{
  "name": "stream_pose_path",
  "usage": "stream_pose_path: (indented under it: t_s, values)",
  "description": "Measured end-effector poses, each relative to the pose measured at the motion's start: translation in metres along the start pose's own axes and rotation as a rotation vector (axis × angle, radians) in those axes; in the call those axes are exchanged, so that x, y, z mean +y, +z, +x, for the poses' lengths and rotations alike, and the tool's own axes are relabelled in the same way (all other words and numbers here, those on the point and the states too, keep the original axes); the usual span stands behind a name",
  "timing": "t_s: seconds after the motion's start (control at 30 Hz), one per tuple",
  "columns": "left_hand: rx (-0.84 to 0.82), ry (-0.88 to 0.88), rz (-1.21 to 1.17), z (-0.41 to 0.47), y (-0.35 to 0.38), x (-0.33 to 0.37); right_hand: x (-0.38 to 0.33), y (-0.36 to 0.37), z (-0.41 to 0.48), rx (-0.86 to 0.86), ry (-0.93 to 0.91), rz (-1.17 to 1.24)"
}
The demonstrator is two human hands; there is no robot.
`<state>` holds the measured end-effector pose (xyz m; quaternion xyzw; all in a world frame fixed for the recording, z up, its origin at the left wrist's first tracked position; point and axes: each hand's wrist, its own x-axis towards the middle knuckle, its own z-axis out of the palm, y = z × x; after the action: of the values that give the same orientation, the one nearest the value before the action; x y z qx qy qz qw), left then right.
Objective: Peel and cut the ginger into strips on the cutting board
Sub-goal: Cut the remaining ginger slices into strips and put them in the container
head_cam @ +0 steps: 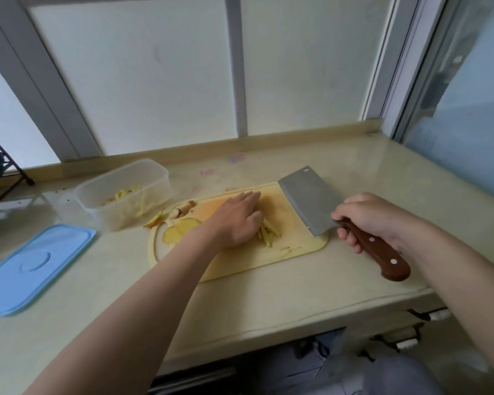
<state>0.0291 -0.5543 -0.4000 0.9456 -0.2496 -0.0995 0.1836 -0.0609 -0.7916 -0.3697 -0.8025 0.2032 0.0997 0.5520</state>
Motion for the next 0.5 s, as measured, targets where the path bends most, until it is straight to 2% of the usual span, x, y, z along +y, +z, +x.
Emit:
stream_pose_path:
  t_s: [0.27, 0.5]
  values:
    - [0.128, 0.047, -0.249, -0.01, -0.006, 0.002, 0.004, 0.011, 0.013, -0.056, -0.006, -0.018]
    - [0.208, 0.101, -0.222, -0.024, 0.002, -0.005, 0.01, -0.006, 0.004, -0.059, 0.008, -0.065]
